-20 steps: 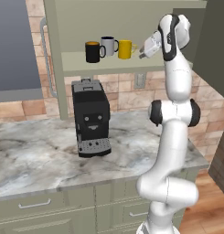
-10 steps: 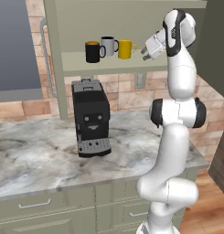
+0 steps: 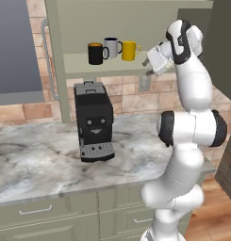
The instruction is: Pick the mug on the counter and place it in the cabinet with the handle facing the right, like the mugs already inside.
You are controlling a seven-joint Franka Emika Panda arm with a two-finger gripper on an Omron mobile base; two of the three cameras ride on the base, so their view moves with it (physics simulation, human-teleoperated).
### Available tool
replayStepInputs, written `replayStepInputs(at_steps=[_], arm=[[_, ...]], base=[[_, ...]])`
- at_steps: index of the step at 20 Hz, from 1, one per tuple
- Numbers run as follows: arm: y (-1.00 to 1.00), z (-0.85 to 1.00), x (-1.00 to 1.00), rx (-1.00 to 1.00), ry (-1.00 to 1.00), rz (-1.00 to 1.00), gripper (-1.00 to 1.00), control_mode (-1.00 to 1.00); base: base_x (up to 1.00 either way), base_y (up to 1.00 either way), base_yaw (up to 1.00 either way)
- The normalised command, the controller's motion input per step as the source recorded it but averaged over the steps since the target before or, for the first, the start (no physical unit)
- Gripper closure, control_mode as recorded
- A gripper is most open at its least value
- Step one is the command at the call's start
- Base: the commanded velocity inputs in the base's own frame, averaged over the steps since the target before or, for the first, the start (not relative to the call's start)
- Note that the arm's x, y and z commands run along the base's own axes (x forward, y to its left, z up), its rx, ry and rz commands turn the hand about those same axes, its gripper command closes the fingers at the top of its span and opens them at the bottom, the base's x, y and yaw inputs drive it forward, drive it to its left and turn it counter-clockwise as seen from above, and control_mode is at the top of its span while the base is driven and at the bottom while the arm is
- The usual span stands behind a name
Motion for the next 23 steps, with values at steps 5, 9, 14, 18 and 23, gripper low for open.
replayStepInputs(at_steps=[5, 9, 14, 18, 23], arm=[[0.51, -0.34, -0.93, 0.0, -0.18, -0.02, -1.0, -1.0], [0.51, -0.29, -1.0, 0.0, -0.21, -0.02, -1.0, -1.0], [0.47, -0.47, -0.94, 0.0, -0.16, -0.03, -1.0, -1.0], [0.43, -0.58, -0.75, -0.07, -0.05, -0.03, -1.0, -1.0], [0.36, -0.68, -0.49, -0.12, 0.0, -0.01, -1.0, -1.0]], base=[[0.0, 0.0, 0.0], [0.0, 0.0, 0.0], [0.0, 0.0, 0.0], [0.0, 0.0, 0.0], [0.0, 0.0, 0.0]])
